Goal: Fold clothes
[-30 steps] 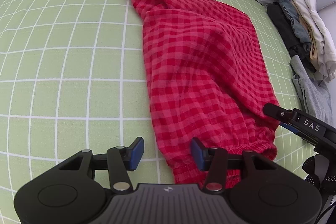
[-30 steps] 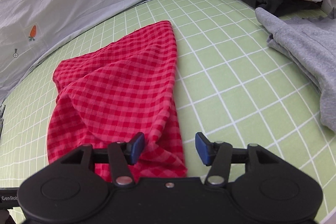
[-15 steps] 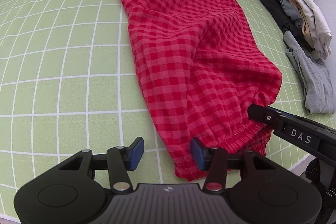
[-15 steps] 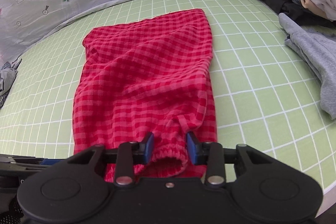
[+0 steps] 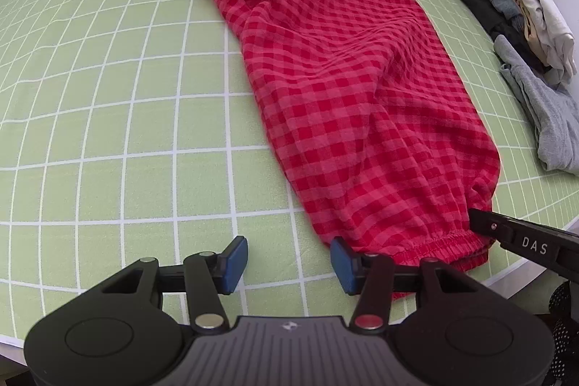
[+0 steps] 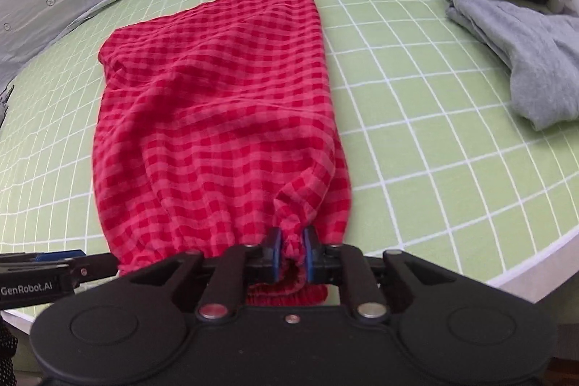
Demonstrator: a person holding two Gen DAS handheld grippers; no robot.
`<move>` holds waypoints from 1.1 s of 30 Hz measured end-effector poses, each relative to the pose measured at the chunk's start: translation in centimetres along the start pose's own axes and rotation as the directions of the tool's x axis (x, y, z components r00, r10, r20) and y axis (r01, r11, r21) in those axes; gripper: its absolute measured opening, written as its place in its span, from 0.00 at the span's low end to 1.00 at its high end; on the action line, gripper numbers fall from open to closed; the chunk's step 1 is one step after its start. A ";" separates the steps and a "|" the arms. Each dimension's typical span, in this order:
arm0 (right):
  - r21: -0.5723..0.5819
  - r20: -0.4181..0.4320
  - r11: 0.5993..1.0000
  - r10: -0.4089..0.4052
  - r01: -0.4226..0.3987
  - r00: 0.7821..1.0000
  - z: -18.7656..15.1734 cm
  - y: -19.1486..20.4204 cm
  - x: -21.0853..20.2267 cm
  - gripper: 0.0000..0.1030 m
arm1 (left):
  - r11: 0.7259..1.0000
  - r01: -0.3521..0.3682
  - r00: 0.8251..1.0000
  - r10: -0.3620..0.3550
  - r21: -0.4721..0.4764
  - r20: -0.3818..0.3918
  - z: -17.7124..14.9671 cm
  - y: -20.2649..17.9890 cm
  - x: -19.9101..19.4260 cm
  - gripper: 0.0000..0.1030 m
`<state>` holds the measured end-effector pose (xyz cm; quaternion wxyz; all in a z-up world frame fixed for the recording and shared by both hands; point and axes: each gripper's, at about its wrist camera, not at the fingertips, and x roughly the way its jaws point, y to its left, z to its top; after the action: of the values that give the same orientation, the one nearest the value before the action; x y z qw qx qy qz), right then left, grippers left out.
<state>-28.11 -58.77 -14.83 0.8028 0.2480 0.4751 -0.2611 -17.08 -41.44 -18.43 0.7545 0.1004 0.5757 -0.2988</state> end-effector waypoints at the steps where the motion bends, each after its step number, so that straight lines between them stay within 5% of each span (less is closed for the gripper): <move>1: 0.017 0.017 1.000 -0.002 0.001 1.000 0.0 -0.3 -0.3 0.20 | 1.000 -0.002 1.000 0.002 -0.002 -0.001 0.1 0.1 0.0 0.51; 3: 0.023 0.051 0.999 -0.025 0.023 0.998 0.1 -0.6 -1.1 0.37 | 1.000 -0.002 1.000 0.002 -0.008 -0.003 0.3 0.5 -0.1 0.51; 7: 0.038 0.117 0.998 -0.058 0.054 0.991 0.8 -0.9 -2.2 0.44 | 0.999 0.000 0.999 0.002 -0.044 0.048 1.0 1.8 -1.4 0.51; 17: 0.077 0.178 0.989 -0.135 0.123 0.975 5.9 -0.8 -0.4 0.81 | 0.994 0.012 0.979 0.011 -0.112 0.204 7.3 5.8 -2.9 0.46; 19: 0.089 0.177 0.987 -0.148 0.133 0.973 7.4 -0.7 0.5 0.82 | 0.994 0.035 0.973 -0.010 -0.103 0.231 9.2 6.3 -2.9 0.38; 25: 0.092 0.170 0.986 -0.152 0.138 0.974 13.0 0.1 4.7 0.82 | 0.998 0.050 0.956 -0.037 -0.038 0.292 16.2 6.2 -1.6 0.37; 33: 0.041 0.127 0.979 -0.203 0.199 0.971 19.2 1.3 10.8 0.83 | 0.983 0.160 0.958 -0.134 -0.086 0.253 22.6 6.6 3.1 0.39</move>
<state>-10.63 -72.18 -16.11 0.7980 0.1925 0.4407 -0.3634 5.49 -48.37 -15.43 0.7998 -0.0205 0.4986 -0.3336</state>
